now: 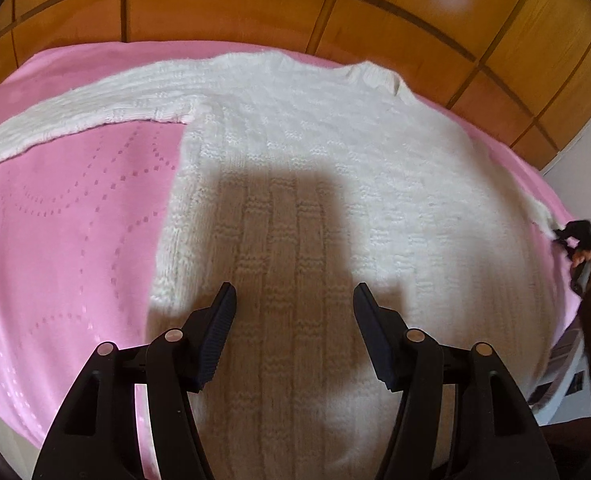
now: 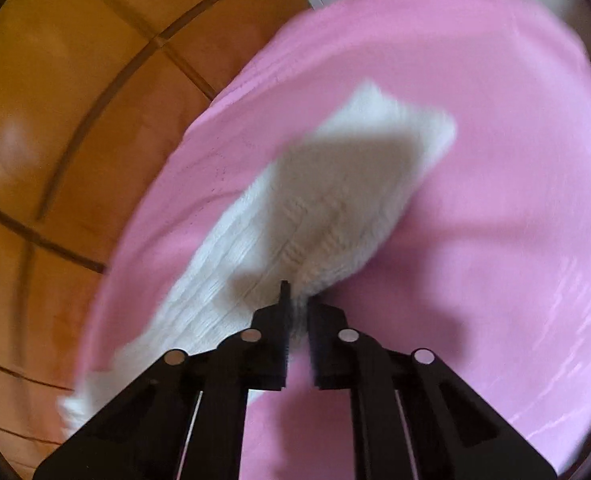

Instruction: Fold small clothes

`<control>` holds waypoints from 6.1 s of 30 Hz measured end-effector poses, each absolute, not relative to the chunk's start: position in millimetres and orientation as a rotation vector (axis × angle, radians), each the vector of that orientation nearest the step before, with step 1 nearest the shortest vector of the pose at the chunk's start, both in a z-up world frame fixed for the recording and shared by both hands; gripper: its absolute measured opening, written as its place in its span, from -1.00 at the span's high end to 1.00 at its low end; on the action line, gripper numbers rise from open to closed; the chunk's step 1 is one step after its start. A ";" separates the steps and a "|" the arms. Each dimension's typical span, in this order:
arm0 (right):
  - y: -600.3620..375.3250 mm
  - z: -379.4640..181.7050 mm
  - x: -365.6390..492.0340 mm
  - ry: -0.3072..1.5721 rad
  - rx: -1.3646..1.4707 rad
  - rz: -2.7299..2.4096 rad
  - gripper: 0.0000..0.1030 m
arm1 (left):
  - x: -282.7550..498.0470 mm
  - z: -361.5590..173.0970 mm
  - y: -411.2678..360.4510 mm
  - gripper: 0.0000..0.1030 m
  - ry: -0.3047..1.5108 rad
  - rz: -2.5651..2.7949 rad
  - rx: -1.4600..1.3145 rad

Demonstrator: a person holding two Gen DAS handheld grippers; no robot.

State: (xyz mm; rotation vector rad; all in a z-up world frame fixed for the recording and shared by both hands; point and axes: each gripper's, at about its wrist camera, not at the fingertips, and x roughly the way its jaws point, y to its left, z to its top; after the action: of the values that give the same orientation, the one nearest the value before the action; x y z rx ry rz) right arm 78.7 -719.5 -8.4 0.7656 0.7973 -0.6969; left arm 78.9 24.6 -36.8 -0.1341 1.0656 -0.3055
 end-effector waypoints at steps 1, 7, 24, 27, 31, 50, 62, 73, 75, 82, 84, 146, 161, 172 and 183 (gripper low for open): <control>-725.5 -7.9 80.2 0.807 0.732 -0.739 0.91 | 82.9 -39.5 22.2 -0.16 1.071 -0.298 -0.127; -723.6 12.9 102.3 0.780 0.687 -0.766 0.91 | 90.4 -46.5 19.1 -0.24 1.068 -0.288 -0.084; -354.9 66.5 202.1 0.823 0.281 0.085 0.91 | 90.0 -29.3 31.6 -0.25 0.996 -0.340 -0.205; -297.7 51.6 206.5 0.862 0.208 0.159 0.91 | 91.8 -25.5 35.1 -0.25 0.981 -0.354 -0.228; -262.8 33.2 198.2 0.906 0.165 0.217 0.74 | 94.4 -23.3 38.4 -0.25 0.975 -0.372 -0.257; -384.3 17.1 80.8 0.863 0.497 0.072 -0.59 | 189.0 -35.1 -12.1 -0.12 1.077 -0.470 -0.487; -417.6 12.6 102.0 0.813 0.650 0.093 -0.70 | 270.9 -39.9 -62.0 0.89 1.098 -0.453 -0.495; -433.8 13.3 113.1 0.822 0.661 0.046 -0.71 | 264.3 -19.7 -23.5 0.90 0.990 -0.355 -0.342; -425.3 27.5 110.0 0.812 0.618 0.087 -0.71 | 262.6 -37.3 -22.2 0.90 1.024 -0.335 -0.331; -399.5 38.3 151.8 0.821 0.462 0.058 -0.70 | 249.7 -36.4 -15.2 0.90 0.993 -0.323 -0.283; -390.7 17.0 168.2 0.895 0.403 0.010 -0.69 | 250.7 -34.7 -17.1 0.90 0.980 -0.302 -0.245; -272.6 -14.2 84.9 0.851 0.067 -0.012 -0.97 | 201.3 27.7 105.3 0.88 0.820 -0.336 -0.552; -275.9 -6.2 87.3 0.876 0.102 0.006 -0.93 | 132.9 -22.4 43.9 -0.01 0.911 -0.387 -0.301; -225.2 7.5 174.3 1.033 0.479 0.355 -0.19 | 118.6 -51.4 42.1 -0.01 0.894 -0.349 -0.235; -198.0 74.2 193.9 0.864 0.220 0.306 0.89 | 110.9 -58.3 39.6 -0.01 0.864 -0.356 -0.234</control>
State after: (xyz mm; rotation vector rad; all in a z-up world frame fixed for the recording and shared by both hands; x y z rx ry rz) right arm 193.9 -198.0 74.2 0.2200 0.8645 0.3064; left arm 110.9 39.6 -58.3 -0.2338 0.8645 -0.3565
